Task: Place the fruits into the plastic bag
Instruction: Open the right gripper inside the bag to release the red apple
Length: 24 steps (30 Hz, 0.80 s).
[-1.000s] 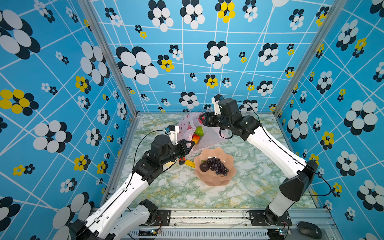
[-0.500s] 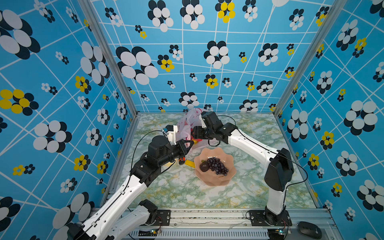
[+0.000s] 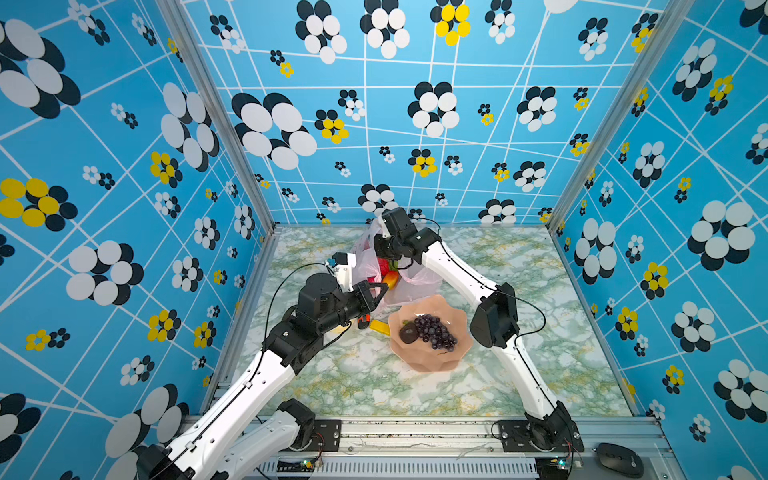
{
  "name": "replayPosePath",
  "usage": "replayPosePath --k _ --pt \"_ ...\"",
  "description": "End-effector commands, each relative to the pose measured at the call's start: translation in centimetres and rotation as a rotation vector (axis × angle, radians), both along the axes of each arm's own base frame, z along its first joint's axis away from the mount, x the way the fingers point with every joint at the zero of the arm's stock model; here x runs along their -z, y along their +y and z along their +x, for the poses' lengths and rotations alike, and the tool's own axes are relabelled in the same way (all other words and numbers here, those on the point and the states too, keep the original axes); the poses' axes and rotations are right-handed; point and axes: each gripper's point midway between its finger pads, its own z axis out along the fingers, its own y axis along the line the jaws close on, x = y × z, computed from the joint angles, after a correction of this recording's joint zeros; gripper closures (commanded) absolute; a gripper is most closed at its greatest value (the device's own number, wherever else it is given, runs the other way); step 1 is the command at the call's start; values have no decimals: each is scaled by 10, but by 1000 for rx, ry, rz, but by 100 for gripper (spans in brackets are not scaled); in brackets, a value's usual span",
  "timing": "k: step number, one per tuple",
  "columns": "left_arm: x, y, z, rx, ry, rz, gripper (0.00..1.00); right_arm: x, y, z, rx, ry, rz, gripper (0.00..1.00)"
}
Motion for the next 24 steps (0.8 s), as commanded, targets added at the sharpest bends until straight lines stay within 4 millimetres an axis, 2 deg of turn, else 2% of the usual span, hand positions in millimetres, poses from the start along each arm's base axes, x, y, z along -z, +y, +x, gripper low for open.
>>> replayPosePath --k 1,5,8,10,15,24 --pt "-5 2 2 -10 -27 -2 100 -2 -26 21 76 23 8 32" --pt "0 2 4 -16 -15 3 100 -1 -31 26 74 27 17 25" --pt "1 1 5 -16 -5 -4 100 -3 -35 24 59 39 15 6" --pt "0 1 6 -20 -2 -9 100 -9 -39 23 50 34 17 1" --pt "2 3 5 -27 1 -7 100 -45 -49 12 11 0 56 0" --pt "7 6 3 -34 5 0 100 -106 -44 -42 -172 11 177 1"
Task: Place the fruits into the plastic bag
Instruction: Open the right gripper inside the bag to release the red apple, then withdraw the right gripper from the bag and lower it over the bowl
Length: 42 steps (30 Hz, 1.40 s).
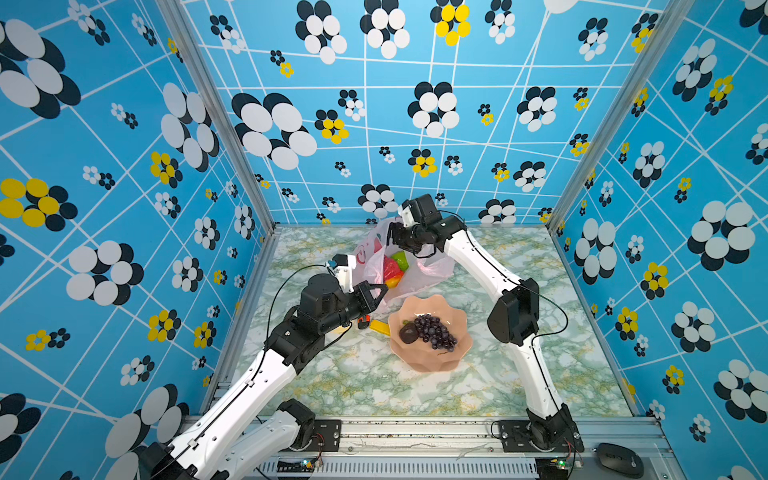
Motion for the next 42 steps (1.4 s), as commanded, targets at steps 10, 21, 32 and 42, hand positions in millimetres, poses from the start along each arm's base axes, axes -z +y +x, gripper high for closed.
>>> replayPosePath --k 10,21,32,42 --pt "-4 9 0 -31 -18 -2 100 -106 -18 -65 -119 -115 162 1" --pt "9 14 0 -62 39 1 100 -141 -49 -109 -115 -184 199 1" --pt "9 15 -2 -59 54 -2 100 -130 -93 -156 -87 -241 117 1" --pt "15 20 -5 -74 76 10 100 -33 -142 -204 -72 -119 -120 1"
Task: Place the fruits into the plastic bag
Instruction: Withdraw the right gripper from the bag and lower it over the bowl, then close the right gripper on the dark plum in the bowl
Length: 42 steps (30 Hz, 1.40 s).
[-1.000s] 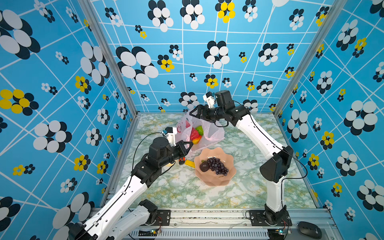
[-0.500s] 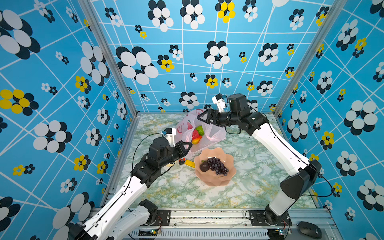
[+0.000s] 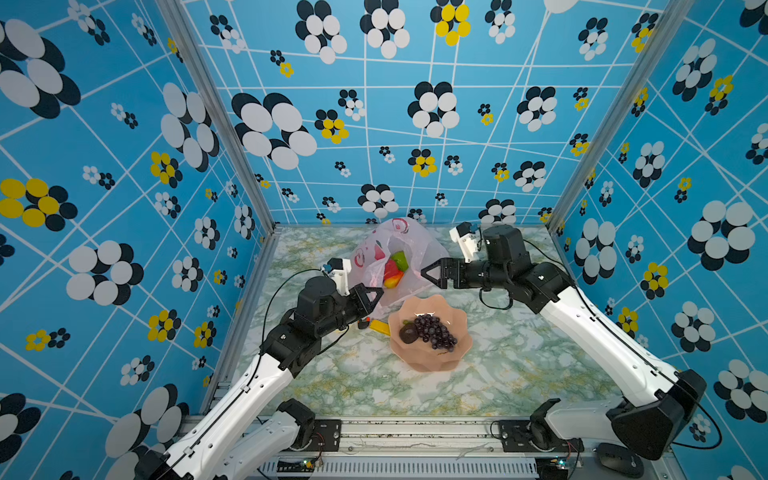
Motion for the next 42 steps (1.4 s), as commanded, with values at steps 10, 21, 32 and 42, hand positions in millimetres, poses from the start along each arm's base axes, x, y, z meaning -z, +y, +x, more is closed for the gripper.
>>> replayPosePath --k 10,21,32,42 --pt "10 7 0 -28 28 10 100 94 8 -38 -113 105 -337 1" --pt "4 9 0 -30 17 1 100 106 42 -55 -712 -567 -520 1" --pt "6 10 0 -25 14 -10 100 164 46 -55 -1371 -1097 -803 1" --pt "11 22 3 -49 25 -31 100 203 64 -28 -1438 -1094 -884 1"
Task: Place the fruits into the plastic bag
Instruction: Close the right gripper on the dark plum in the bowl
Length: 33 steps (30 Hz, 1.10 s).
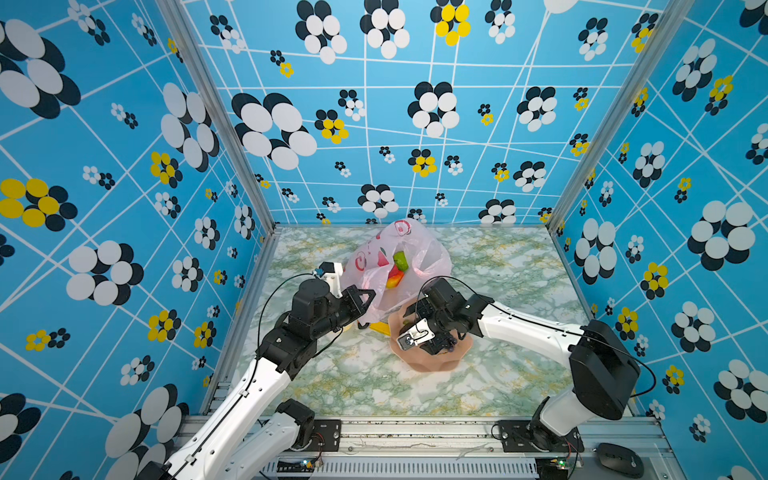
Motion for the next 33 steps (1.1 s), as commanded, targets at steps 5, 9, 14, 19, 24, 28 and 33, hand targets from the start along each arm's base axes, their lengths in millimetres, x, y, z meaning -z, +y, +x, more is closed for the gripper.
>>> replayPosePath --k 5,9,14,19,24,28,33 --pt "1 6 -1 2 3 -27 100 15 10 12 -22 -35 -29 2" --pt "2 9 -2 -5 6 -29 100 23 13 18 8 -26 -36 6" --pt "4 10 -1 -10 16 -34 100 31 16 26 45 -36 -40 16" --pt "3 10 -1 -11 19 -41 100 37 18 28 48 -40 -51 23" --pt "3 11 -2 -14 24 -44 100 39 16 28 46 -34 -68 28" --pt "3 11 -2 -16 29 -51 100 38 16 28 56 -27 -67 45" --pt "2 10 -2 -19 32 -60 100 25 18 28 85 -32 -35 53"
